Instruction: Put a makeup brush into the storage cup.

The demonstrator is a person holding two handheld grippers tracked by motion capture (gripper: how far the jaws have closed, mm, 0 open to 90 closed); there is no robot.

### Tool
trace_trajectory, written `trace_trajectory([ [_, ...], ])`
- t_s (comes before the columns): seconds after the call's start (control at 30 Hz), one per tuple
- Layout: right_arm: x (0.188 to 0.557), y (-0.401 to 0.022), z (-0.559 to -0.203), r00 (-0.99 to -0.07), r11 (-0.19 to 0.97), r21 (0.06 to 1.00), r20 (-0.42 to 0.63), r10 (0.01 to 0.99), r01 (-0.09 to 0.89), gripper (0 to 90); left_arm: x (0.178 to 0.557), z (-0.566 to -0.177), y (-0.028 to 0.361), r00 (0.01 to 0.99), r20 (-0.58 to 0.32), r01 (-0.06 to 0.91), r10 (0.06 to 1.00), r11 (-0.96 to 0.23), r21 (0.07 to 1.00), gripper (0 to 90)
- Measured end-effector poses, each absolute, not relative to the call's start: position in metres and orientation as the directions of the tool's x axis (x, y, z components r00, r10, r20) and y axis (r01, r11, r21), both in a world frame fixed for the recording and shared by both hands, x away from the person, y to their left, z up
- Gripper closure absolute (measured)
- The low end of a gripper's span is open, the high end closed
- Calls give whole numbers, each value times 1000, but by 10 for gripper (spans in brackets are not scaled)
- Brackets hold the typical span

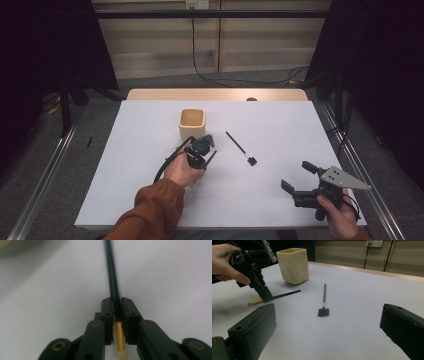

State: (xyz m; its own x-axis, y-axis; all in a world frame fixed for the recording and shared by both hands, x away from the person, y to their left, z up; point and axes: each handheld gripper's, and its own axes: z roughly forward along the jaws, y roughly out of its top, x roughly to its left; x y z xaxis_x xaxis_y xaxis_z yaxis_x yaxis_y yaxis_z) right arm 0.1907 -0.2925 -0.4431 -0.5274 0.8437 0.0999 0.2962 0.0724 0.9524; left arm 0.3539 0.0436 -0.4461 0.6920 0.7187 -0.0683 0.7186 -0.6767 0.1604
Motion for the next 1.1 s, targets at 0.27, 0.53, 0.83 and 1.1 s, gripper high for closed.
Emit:
trace_trajectory([
  [0.27,191,-292,-443,-531,77,952,97,842,295,0,356,-446,46,709,-85,703,700,-692,166,835],
  [0.53,192,-291,-444,-529,74,951,102,843,301,0,359,-447,56,697,-155,716,701,-667,203,835],
  [0.83,192,-289,-443,-536,85,951,92,839,296,0,355,-445,64,694,-161,713,701,-640,286,836],
  [1.1,190,-290,-443,-531,82,951,93,842,297,0,354,-437,72,708,-201,694,677,-613,378,835],
])
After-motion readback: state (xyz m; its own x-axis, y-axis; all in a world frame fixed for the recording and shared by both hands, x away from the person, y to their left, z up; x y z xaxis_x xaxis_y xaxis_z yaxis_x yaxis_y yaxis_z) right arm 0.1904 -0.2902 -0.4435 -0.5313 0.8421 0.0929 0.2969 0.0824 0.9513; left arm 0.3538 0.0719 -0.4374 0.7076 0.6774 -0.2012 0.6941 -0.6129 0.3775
